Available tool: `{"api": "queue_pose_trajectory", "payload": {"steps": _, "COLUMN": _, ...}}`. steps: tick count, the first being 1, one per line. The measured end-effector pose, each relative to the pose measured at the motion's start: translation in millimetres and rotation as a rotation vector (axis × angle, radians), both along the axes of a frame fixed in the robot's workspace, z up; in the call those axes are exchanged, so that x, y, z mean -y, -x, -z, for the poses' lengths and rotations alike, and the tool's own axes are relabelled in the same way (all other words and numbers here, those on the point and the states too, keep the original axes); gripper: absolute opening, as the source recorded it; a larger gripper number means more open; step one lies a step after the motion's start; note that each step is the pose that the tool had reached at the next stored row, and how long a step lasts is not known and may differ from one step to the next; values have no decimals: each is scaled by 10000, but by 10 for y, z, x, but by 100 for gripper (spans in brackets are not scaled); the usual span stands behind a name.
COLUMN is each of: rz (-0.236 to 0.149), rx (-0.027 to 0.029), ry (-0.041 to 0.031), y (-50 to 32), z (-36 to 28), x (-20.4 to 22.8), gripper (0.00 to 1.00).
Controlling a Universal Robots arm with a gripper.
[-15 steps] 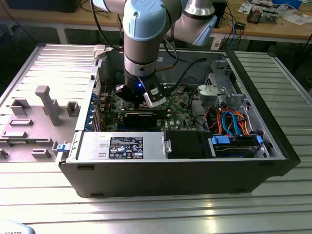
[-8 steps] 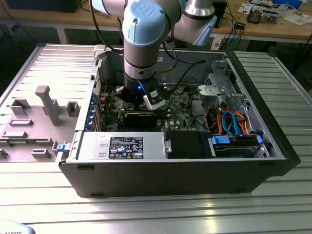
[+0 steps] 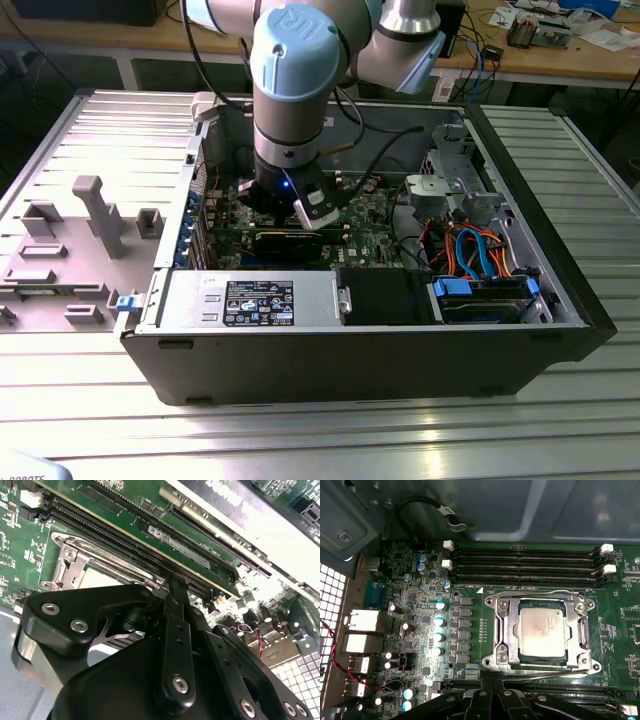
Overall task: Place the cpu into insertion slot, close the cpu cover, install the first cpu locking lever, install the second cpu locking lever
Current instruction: 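Install the second cpu locking lever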
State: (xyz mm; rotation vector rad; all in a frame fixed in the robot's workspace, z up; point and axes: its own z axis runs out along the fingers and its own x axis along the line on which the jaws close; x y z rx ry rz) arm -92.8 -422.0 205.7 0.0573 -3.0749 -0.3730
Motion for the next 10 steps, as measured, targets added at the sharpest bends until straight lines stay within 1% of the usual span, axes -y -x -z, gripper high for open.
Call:
{"api": "queue_pose_trajectory", "payload": {"steps": 2, "rz": -1, "rx": 0, "ry": -25, "y": 0, "z": 2, "x": 15, "gripper": 11}}
{"api": "queue_pose_trajectory", "payload": {"steps": 4, "rz": -1, "rx": 0, "ry": -89, "y": 0, "z": 6, "x": 45, "gripper": 11}}
{"api": "queue_pose_trajectory", "payload": {"steps": 6, "rz": 1, "rx": -1, "ry": -139, "y": 0, "z": 12, "x": 51, "gripper": 11}}
{"api": "queue_pose_trajectory", "payload": {"steps": 7, "rz": 0, "rx": 0, "ry": -184, "y": 0, "z": 25, "x": 50, "gripper": 11}}
{"api": "queue_pose_trajectory", "payload": {"steps": 10, "rz": -1, "rx": -1, "ry": -280, "y": -1, "z": 56, "x": 51, "gripper": 11}}
